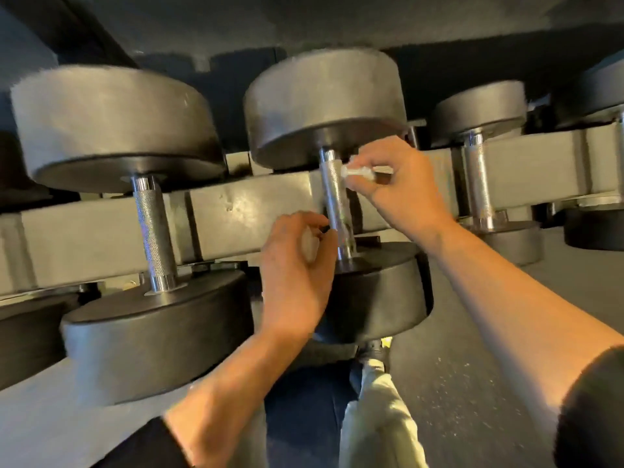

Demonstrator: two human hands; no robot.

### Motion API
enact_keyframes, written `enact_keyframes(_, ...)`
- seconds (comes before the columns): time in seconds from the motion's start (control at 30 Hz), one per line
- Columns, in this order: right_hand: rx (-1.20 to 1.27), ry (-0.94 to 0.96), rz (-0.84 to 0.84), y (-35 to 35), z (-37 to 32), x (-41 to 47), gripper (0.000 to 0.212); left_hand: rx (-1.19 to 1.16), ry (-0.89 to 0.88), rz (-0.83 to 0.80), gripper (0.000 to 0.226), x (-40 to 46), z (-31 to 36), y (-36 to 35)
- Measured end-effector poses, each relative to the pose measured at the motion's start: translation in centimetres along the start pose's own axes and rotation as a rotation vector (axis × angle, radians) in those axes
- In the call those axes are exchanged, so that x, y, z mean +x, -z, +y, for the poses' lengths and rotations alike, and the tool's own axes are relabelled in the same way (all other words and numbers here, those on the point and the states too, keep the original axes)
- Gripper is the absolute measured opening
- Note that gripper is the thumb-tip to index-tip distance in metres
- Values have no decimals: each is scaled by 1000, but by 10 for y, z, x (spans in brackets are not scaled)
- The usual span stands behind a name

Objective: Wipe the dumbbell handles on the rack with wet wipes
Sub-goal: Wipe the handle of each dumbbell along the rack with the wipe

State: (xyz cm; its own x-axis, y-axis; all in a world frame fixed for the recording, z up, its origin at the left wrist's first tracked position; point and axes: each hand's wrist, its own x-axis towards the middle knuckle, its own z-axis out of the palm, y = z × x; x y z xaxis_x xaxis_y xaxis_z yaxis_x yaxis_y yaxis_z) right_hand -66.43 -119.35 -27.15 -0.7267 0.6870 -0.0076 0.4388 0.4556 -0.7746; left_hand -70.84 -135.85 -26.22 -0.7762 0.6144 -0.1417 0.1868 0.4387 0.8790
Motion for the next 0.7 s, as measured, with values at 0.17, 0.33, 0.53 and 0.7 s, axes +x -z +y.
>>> enact_keyframes(0.17,23,103,-44,-8,15,8,9,55,42,214,5,0,5,-17)
enact_keyframes(0.33,133,121,-366,7,29,-14,9,132,25,297,6,-5,31,-30)
enact_keyframes(0.53,117,1,-591,21,28,-19,10,399,157,332,14,-8,40,-45)
enact_keyframes(0.7,214,-50,-250,28,48,-6,14,456,171,334,27,-7,42,-46)
